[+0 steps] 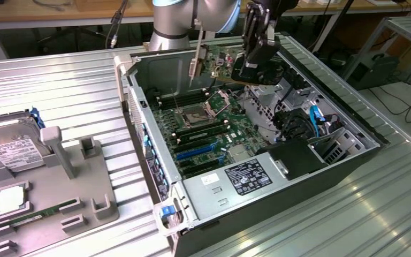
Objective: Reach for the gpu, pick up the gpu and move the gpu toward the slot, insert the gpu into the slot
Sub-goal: 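Insert the gpu into the slot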
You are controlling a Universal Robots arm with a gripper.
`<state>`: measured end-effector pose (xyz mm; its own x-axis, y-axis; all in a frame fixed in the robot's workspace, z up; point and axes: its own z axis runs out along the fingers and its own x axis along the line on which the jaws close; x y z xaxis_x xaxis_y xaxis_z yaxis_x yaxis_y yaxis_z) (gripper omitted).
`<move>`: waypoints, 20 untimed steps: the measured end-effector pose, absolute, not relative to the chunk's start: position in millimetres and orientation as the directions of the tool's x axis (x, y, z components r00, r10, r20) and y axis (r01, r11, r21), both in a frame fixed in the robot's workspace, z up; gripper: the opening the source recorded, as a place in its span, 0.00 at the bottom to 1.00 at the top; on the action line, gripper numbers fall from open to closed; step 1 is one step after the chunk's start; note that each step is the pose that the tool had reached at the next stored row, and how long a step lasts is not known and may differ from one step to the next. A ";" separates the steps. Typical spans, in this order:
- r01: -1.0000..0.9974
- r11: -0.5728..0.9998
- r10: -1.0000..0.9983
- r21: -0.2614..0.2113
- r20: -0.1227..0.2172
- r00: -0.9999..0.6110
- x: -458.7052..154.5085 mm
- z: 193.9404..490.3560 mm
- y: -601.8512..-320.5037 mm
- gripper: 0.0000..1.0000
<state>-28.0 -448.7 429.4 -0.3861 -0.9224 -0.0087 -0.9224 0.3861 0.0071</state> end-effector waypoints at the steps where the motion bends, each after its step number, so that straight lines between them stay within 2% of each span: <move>1: -0.930 0.368 -0.930 0.007 -0.009 -0.368 -28.0 429.3 -448.7 0.28; 20: -1.000 0.007 -1.000 0.007 -0.009 -0.007 -28.0 429.3 -449.0 0.28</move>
<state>-28.0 -449.0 429.3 -0.0068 -0.9999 -0.0088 -1.0000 0.0067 0.0070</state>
